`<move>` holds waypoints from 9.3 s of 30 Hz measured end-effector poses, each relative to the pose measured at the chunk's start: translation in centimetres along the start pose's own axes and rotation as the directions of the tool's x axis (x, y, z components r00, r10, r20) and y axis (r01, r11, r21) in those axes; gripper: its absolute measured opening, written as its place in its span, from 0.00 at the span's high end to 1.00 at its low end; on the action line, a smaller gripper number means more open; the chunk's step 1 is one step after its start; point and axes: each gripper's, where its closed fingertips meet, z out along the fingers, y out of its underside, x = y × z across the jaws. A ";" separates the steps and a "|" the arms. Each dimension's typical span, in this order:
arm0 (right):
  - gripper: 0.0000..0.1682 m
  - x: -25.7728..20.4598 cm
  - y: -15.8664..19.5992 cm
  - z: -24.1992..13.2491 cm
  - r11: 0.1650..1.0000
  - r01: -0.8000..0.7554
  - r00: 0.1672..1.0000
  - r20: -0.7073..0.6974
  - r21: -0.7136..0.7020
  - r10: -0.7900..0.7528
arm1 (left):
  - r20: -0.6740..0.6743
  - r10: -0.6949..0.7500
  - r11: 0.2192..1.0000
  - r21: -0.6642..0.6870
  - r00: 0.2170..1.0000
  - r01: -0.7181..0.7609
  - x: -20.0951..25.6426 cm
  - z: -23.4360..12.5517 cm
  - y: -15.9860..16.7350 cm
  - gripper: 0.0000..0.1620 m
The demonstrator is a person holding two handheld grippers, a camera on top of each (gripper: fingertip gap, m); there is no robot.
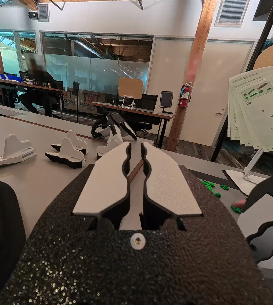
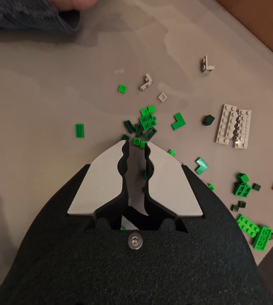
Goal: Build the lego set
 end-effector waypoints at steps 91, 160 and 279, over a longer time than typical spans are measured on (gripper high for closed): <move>0.84 6.5 6.2 -5.8 0.964 -0.264 0.889 -0.377 0.045 0.261 | -0.040 -0.020 0.999 -0.026 0.999 0.019 1.0 0.3 0.7 0.94; 0.89 11.8 6.8 -2.7 0.964 -0.223 0.963 -0.187 -0.146 0.195 | -0.064 -0.022 0.999 -0.033 0.998 0.020 1.8 0.6 0.8 0.94; 1.00 -15.0 14.2 -20.5 0.728 0.076 0.071 -0.732 0.681 0.677 | -0.795 0.155 0.959 -0.021 0.586 -0.283 31.2 -9.5 7.4 0.95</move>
